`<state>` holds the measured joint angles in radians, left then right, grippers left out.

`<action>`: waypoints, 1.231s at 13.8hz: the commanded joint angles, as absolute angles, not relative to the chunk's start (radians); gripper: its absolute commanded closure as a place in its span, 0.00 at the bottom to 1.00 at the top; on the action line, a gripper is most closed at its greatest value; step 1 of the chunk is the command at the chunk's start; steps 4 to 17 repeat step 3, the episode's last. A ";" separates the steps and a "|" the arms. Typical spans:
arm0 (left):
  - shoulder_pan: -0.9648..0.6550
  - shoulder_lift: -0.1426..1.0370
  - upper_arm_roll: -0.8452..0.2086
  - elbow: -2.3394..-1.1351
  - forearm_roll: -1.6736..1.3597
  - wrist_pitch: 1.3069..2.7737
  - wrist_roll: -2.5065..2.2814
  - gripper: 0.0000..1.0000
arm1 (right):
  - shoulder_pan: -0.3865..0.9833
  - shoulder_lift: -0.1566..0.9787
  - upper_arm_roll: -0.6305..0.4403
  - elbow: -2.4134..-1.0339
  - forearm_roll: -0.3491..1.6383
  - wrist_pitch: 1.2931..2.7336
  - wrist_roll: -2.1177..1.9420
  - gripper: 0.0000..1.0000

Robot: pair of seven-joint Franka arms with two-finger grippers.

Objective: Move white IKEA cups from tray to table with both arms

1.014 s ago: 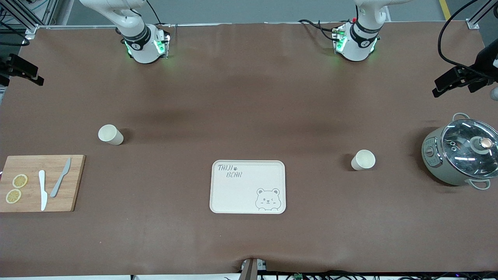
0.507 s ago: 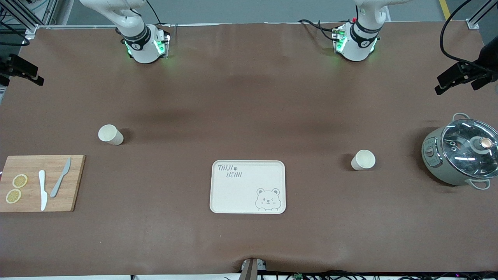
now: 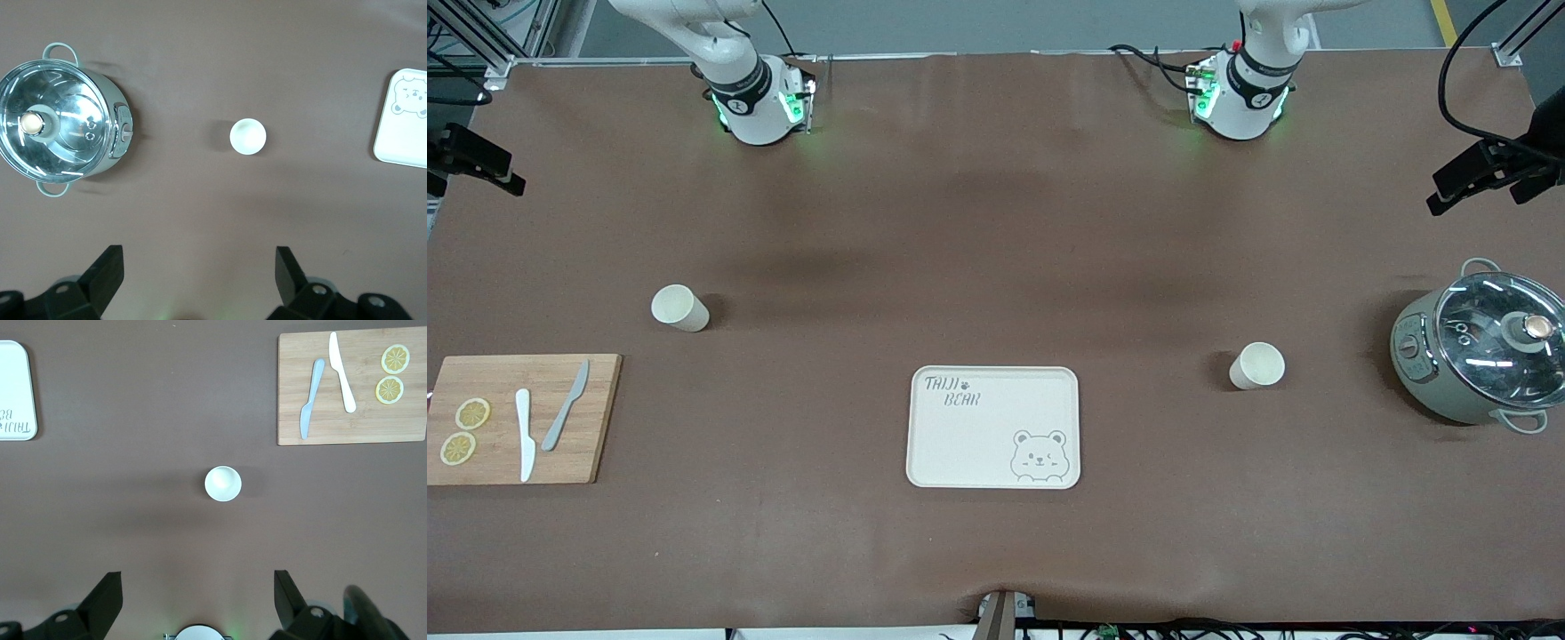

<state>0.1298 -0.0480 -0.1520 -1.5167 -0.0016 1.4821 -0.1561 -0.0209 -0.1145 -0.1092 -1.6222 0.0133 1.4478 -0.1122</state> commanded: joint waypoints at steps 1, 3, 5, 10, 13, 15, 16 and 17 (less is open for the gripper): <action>0.130 -0.035 -0.150 -1.488 -0.018 1.465 -0.161 0.00 | -0.037 -0.137 -0.101 -1.647 0.021 1.459 -0.115 0.00; 0.127 -0.035 -0.153 -1.488 -0.017 1.465 -0.195 0.00 | -0.038 -0.137 -0.101 -1.647 0.021 1.459 -0.115 0.00; 0.127 -0.035 -0.153 -1.488 -0.017 1.465 -0.195 0.00 | -0.038 -0.137 -0.101 -1.647 0.021 1.459 -0.115 0.00; 0.127 -0.035 -0.153 -1.488 -0.017 1.465 -0.195 0.00 | -0.038 -0.137 -0.101 -1.647 0.021 1.459 -0.115 0.00; 0.127 -0.035 -0.153 -1.488 -0.017 1.465 -0.195 0.00 | -0.038 -0.137 -0.101 -1.647 0.021 1.459 -0.115 0.00; 0.127 -0.035 -0.153 -1.488 -0.017 1.465 -0.195 0.00 | -0.038 -0.137 -0.101 -1.647 0.021 1.459 -0.115 0.00; 0.127 -0.035 -0.153 -1.488 -0.017 1.465 -0.195 0.00 | -0.038 -0.137 -0.101 -1.647 0.021 1.459 -0.115 0.00; 0.127 -0.035 -0.153 -1.488 -0.017 1.465 -0.195 0.00 | -0.038 -0.137 -0.101 -1.647 0.021 1.459 -0.115 0.00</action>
